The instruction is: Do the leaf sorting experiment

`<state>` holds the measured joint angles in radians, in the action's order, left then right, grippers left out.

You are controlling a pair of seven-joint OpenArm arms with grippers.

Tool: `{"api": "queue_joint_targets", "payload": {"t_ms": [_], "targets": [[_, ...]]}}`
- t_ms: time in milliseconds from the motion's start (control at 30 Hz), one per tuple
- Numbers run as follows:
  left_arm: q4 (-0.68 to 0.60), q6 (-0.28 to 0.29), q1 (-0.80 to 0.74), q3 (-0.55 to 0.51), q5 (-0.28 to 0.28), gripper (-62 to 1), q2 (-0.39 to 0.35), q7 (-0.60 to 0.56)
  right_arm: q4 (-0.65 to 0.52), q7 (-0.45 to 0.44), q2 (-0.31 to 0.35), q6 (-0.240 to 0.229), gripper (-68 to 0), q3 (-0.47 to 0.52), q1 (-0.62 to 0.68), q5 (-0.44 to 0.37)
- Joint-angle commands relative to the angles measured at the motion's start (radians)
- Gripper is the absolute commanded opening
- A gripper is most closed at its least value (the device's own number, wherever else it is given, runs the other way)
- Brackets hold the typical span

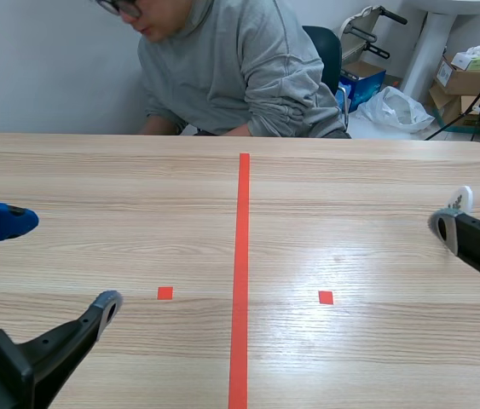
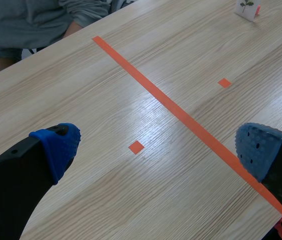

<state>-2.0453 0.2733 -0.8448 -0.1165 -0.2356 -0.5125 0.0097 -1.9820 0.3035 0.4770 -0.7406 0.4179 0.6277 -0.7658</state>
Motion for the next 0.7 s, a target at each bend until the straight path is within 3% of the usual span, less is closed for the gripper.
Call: {"api": "queue_joint_targets", "payload": {"t_ms": [0,300,667], "targets": [[-0.004,0.002,0.0,-0.003,-0.014,1.4,0.002,-0.02,0.006,-0.011,-0.005,-0.005,-2.9,0.01,0.012,-0.013],[-0.004,0.004,0.0,-0.003,-0.014,1.4,0.002,-0.039,0.006,-0.003,-0.064,-0.005,-2.9,0.009,0.023,-0.012],[-0.004,0.006,0.0,-0.003,-0.014,1.4,0.002,-0.04,0.006,-0.002,-0.072,-0.005,-2.9,0.008,0.024,-0.005]]}}
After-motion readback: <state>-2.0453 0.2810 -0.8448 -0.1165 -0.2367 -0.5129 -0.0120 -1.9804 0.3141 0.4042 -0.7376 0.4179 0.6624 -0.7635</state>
